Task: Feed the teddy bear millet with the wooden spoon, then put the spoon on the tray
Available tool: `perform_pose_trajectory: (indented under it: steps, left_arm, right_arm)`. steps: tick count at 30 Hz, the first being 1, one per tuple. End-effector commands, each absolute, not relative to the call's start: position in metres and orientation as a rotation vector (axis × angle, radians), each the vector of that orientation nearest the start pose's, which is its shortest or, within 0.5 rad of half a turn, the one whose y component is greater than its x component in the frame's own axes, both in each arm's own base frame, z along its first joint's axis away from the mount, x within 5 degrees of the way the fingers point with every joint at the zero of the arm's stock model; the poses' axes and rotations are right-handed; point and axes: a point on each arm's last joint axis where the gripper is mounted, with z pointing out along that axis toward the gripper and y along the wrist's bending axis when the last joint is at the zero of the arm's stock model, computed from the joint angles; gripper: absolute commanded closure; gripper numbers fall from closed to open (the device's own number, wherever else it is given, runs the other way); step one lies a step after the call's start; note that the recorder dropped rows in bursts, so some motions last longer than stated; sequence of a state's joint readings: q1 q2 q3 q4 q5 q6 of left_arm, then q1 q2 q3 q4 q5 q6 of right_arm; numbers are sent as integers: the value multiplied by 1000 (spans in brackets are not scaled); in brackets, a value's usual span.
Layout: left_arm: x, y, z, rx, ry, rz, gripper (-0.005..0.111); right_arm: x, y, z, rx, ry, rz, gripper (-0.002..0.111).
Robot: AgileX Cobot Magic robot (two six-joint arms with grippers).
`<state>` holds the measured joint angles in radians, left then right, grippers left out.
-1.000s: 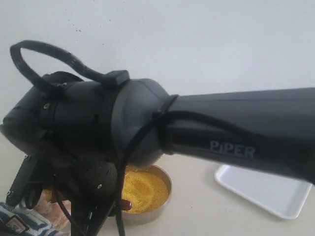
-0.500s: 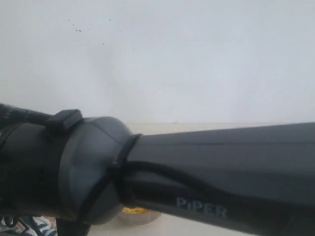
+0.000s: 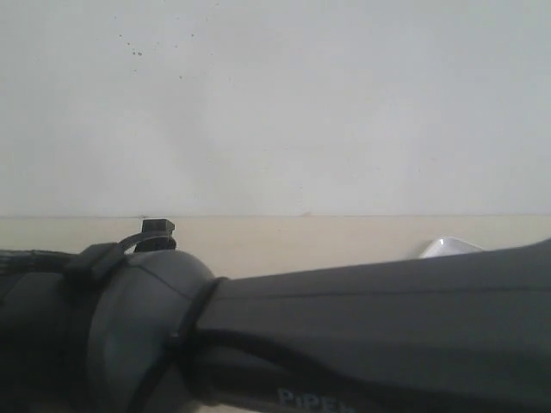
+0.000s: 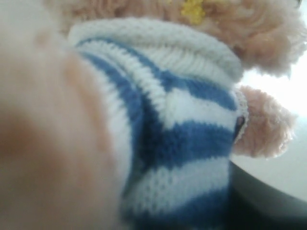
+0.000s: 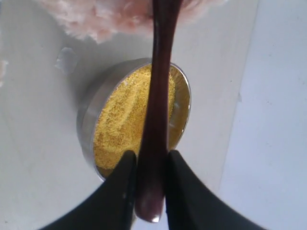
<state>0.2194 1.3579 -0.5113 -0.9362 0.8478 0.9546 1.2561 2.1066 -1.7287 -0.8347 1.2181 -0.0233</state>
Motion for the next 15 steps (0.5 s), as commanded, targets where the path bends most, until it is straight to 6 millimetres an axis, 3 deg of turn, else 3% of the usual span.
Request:
perform_pose_trajectory:
  steps: [1,15]
  left_arm:
    - [198,-13,182,95,2661,-826,101]
    - [198,-13,182,95,2661,-826,101]
  right_arm:
    - [192,392,222,-1771,1782,-860,109]
    - [191,395,226,-1665,1751,-888,109]
